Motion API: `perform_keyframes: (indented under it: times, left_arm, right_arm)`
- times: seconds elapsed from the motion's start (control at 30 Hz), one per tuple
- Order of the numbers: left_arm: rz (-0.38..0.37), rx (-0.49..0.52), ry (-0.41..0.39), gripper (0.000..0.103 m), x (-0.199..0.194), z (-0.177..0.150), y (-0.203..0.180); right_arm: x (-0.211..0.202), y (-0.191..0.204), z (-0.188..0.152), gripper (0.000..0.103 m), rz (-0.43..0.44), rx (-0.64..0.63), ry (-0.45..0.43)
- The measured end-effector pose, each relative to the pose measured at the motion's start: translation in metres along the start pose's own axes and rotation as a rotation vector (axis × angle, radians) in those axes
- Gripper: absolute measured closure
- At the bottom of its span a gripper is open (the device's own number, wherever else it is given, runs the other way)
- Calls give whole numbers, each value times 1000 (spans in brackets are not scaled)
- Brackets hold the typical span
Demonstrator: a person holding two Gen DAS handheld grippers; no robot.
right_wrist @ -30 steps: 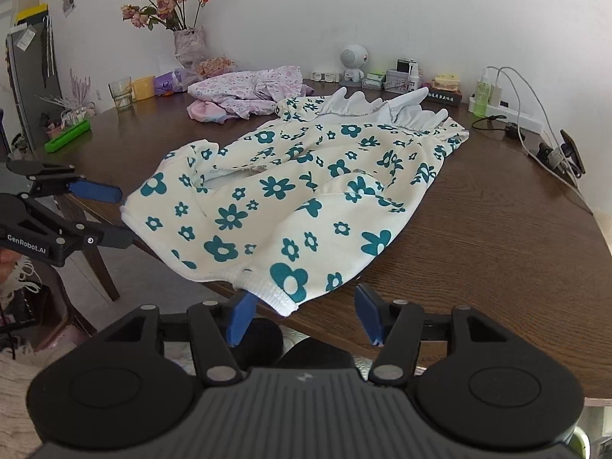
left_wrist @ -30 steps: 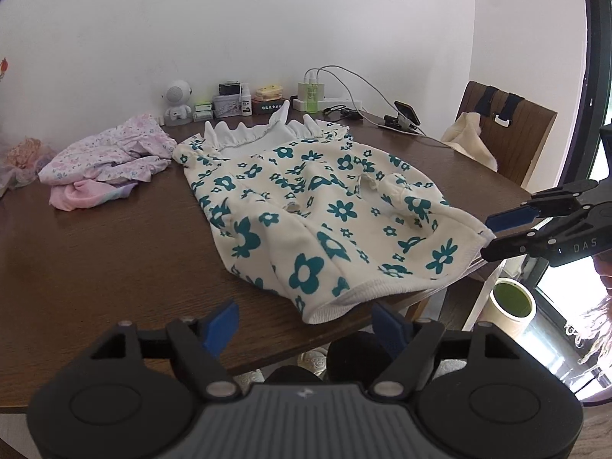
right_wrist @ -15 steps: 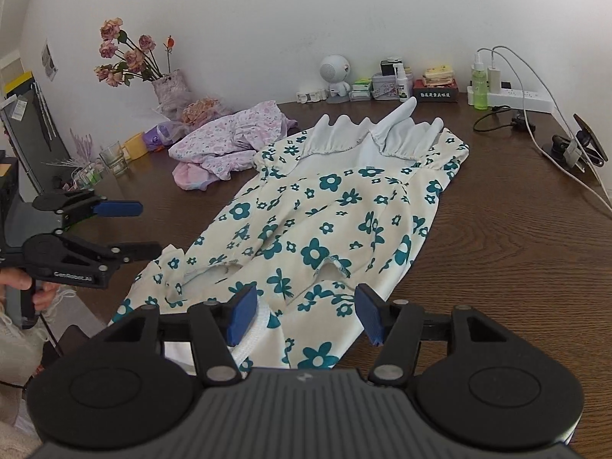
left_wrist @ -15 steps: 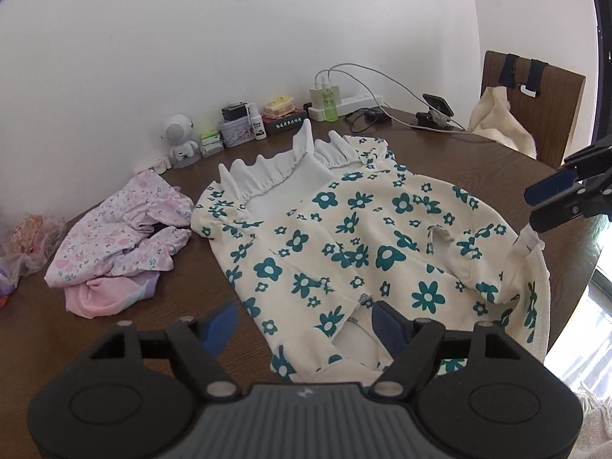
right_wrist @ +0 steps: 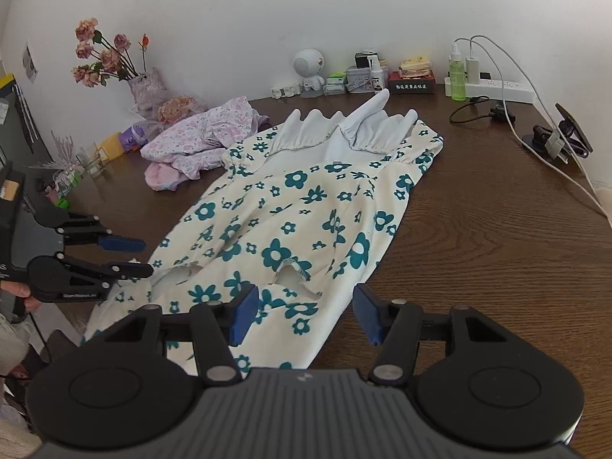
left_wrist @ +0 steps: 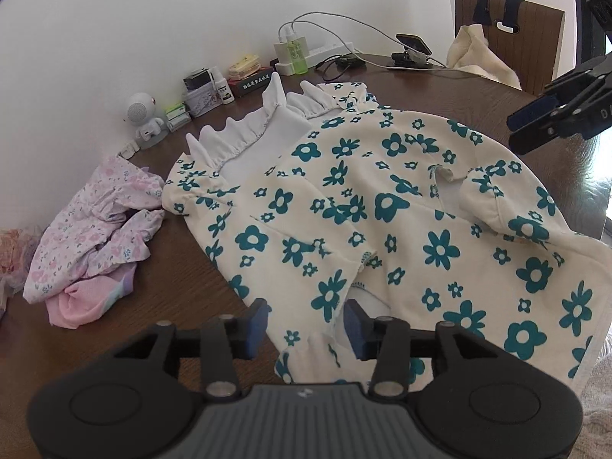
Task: Fold clothes
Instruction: 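Smooth the dress flat with both grippers, pressing the fabric toward the collar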
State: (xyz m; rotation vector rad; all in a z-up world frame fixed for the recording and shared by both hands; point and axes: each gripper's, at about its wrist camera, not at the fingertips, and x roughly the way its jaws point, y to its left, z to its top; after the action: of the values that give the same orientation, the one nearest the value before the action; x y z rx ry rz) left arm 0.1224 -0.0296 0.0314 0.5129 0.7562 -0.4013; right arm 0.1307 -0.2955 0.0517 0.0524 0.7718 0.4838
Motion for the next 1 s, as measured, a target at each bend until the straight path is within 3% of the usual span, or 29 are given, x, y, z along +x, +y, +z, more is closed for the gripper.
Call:
perform_keyframes:
  times: [0.17, 0.2, 0.23, 0.27, 0.37, 0.5, 0.57, 0.6, 0.7, 0.77, 0.8, 0.9, 0.97, 1.0]
  left_arm:
    - [17, 98, 39, 54, 20, 8, -12]
    - [30, 115, 49, 58, 24, 8, -14]
    - [47, 131, 58, 76, 28, 7, -15]
    - [57, 138, 67, 100, 30, 6, -15]
    - [104, 131, 58, 103, 27, 1, -4]
    - [171, 132, 57, 103, 23, -7, 11]
    - [175, 124, 64, 99, 25, -10, 14]
    - [170, 116, 63, 96, 25, -11, 15]
    - [153, 102, 43, 86, 24, -8, 12]
    - [158, 111, 37, 65, 28, -4, 7]
    - [159, 113, 39, 62, 31, -3, 6]
    - [163, 117, 42, 68, 39, 0, 2]
    - [149, 103, 46, 91, 41, 2, 3]
    - [144, 96, 47, 96, 43, 2, 4]
  right_arm:
    - [47, 0, 5, 61, -97, -44, 69]
    - [53, 0, 6, 68, -112, -48, 76]
    - [56, -2, 5, 81, -107, -46, 89]
    - [58, -4, 5, 87, -103, -44, 102]
    - [60, -10, 1, 99, -105, -58, 127]
    - [54, -24, -2, 99, -132, -59, 147]
    - [51, -26, -2, 93, -134, -54, 151]
    - [46, -21, -1, 83, -139, -68, 121]
    - [31, -6, 4, 81, -151, -113, 34]
    - [29, 8, 8, 81, -126, -165, 8]
    - [33, 16, 10, 81, -110, -198, 19]
    - [56, 31, 10, 80, -105, -265, 69]
    - [71, 33, 10, 80, -122, -281, 97]
    - [78, 33, 10, 80, -130, -284, 107]
